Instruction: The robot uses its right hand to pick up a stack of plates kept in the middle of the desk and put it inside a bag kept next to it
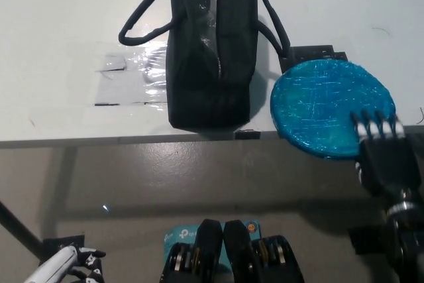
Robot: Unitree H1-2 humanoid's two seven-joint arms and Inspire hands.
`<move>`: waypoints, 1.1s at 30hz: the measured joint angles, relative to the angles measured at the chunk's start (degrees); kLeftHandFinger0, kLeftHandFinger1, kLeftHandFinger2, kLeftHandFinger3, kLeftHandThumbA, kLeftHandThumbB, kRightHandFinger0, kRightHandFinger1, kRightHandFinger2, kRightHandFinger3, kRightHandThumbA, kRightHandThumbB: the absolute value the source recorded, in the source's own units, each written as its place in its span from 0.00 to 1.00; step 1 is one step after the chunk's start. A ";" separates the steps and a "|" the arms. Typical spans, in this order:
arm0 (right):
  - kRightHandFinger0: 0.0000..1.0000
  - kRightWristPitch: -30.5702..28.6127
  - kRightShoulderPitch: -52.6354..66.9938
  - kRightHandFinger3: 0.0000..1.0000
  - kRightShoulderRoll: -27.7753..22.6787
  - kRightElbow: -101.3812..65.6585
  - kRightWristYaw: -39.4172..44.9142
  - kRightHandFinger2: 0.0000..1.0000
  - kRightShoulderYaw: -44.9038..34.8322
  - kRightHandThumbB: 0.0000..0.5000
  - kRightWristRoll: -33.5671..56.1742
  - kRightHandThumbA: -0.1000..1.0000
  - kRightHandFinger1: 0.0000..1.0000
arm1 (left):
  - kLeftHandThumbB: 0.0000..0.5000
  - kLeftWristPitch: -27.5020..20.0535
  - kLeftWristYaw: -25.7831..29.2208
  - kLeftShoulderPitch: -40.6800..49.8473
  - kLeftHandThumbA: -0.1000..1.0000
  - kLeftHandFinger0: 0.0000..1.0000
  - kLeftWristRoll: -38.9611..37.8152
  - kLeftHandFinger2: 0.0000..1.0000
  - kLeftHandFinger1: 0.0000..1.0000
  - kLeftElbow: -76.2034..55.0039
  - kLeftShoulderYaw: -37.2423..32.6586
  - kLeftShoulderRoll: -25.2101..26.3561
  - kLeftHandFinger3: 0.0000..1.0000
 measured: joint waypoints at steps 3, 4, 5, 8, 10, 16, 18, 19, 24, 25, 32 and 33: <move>1.00 0.15 -2.49 1.00 -0.08 3.79 -2.98 1.00 0.74 1.00 -0.44 0.55 1.00 | 0.00 0.00 -0.13 -0.15 0.00 0.77 0.08 0.84 0.79 0.00 -0.02 0.01 0.92; 1.00 0.20 -2.87 1.00 -0.08 5.15 -4.03 1.00 1.19 1.00 -0.54 0.54 1.00 | 0.00 0.00 -0.18 -0.22 0.00 0.79 0.10 0.84 0.80 0.02 -0.03 0.00 0.93; 1.00 0.25 -2.98 1.00 -0.04 6.32 -4.95 1.00 1.65 1.00 -0.59 0.53 1.00 | 0.00 -0.01 -0.23 -0.26 0.00 0.80 0.11 0.84 0.80 0.02 -0.03 0.00 0.94; 1.00 0.24 -2.95 1.00 0.28 10.14 -8.00 1.00 3.28 1.00 -0.57 0.51 1.00 | 0.00 0.00 -0.47 -0.28 0.00 0.80 0.14 0.84 0.80 0.04 0.00 0.00 0.95; 1.00 0.19 -3.00 1.00 0.56 11.63 -10.23 1.00 3.81 1.00 -0.53 0.49 1.00 | 0.00 0.00 -0.74 -0.30 0.00 0.79 0.15 0.84 0.79 0.07 0.02 0.00 0.95; 0.46 -2.03 -3.53 1.00 0.61 15.48 -17.56 0.55 5.10 0.15 0.82 0.14 0.34 | 0.00 -0.01 -0.75 -0.60 0.00 0.76 0.13 0.83 0.78 0.06 -0.07 0.02 0.91; 0.00 -4.06 -3.60 1.00 0.13 15.96 -19.13 0.07 5.50 0.00 2.01 0.00 0.00 | 0.00 -0.01 -0.73 -0.60 0.00 0.75 0.08 0.82 0.77 0.07 -0.16 0.02 0.91; 0.00 -5.00 -3.65 0.84 -0.29 16.03 -19.88 0.01 5.84 0.17 2.39 0.03 0.00 | 0.00 -0.01 -0.73 -0.59 0.00 0.76 0.05 0.82 0.77 0.09 -0.22 0.02 0.91; 0.00 -9.35 -4.43 0.00 -3.40 17.39 -24.46 0.19 7.88 0.29 2.94 0.00 0.00 | 0.00 -0.02 -0.74 -0.63 0.00 0.76 -0.01 0.81 0.77 0.17 -0.27 0.02 0.92; 0.00 -10.28 -4.59 0.10 -3.93 17.90 -25.65 0.25 8.12 0.77 3.06 0.00 0.00 | 0.00 -0.02 -0.74 -0.63 0.00 0.76 -0.01 0.82 0.77 0.19 -0.26 0.02 0.92; 0.00 -16.84 -4.62 0.17 -5.80 19.62 -31.27 0.23 9.35 0.77 5.13 0.00 0.00 | 0.00 -0.02 -0.72 -0.64 0.00 0.74 -0.06 0.79 0.75 0.29 -0.31 0.04 0.88; 0.00 -17.87 -4.61 0.16 -5.84 19.62 -31.90 0.21 9.51 0.77 5.49 0.00 0.00 | 0.00 -0.02 -0.72 -0.64 0.00 0.73 -0.09 0.78 0.74 0.29 -0.35 0.04 0.86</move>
